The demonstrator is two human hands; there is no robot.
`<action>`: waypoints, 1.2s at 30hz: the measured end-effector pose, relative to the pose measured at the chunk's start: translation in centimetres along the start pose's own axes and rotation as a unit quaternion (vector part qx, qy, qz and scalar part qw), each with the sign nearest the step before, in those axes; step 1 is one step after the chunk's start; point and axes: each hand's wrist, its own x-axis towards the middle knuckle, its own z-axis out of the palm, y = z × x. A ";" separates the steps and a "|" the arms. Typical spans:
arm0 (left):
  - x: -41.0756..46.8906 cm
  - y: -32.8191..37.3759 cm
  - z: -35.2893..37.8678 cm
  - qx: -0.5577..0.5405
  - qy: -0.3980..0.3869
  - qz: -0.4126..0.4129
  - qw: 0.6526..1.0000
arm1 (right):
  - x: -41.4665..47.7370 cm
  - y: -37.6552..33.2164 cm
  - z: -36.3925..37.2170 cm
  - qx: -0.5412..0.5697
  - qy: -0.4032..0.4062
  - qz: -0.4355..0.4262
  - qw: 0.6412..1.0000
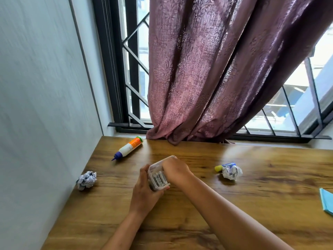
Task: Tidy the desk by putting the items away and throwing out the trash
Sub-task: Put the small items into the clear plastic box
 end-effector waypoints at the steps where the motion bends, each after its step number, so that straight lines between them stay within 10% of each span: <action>1: 0.0 0.1 0.0 0.003 0.002 0.002 1.000 | 0.0 0.2 0.0 0.022 -0.001 0.002 1.000; 13: -0.9 3.4 2.1 -0.042 0.018 0.026 0.999 | -3.9 4.9 -3.1 0.194 0.138 -0.026 0.971; 36: -9.0 16.8 23.0 -0.222 -0.337 0.028 0.914 | -26.0 30.3 0.6 0.388 0.291 0.266 0.833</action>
